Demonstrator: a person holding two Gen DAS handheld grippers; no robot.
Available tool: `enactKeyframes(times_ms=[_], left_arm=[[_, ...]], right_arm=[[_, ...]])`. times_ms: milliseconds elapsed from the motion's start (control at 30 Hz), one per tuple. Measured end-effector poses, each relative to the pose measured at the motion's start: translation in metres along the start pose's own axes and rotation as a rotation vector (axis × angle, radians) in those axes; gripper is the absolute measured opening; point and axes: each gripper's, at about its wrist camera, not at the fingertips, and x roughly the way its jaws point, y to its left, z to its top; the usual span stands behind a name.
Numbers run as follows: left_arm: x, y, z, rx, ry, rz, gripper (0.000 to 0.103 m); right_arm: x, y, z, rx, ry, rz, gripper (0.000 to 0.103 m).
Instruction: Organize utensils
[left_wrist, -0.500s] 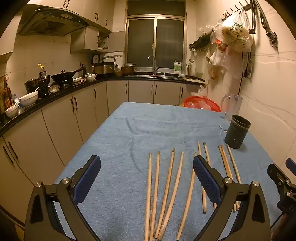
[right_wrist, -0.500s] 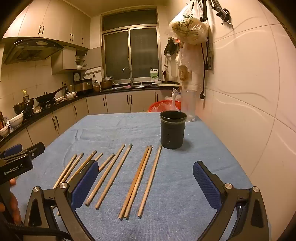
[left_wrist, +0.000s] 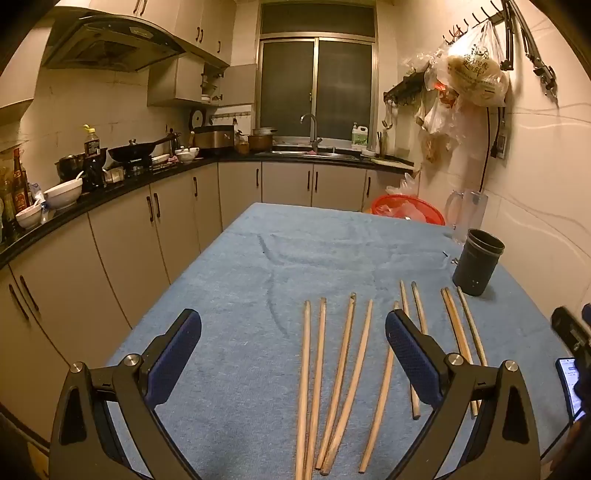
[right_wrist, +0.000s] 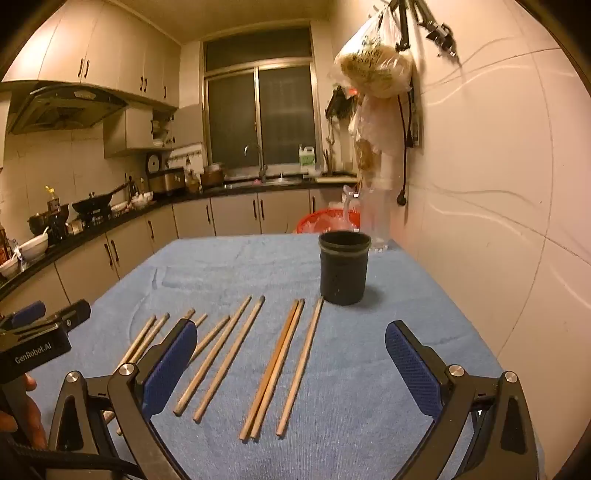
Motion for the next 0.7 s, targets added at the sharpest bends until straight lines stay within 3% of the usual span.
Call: enactKeyframes(times_ms=[333, 700], left_arm=[[-0.002, 0.003, -0.003, -0.015, -0.016, -0.010, 0.100], [-0.007, 0.006, -0.004, -0.023, -0.034, -0.016, 0.100]], right_arm=[[-0.031, 0.006, 0.005, -0.056, -0.152, -0.011, 0.103], [-0.032, 0.011, 0.003, -0.074, -0.163, 0.014, 0.103]])
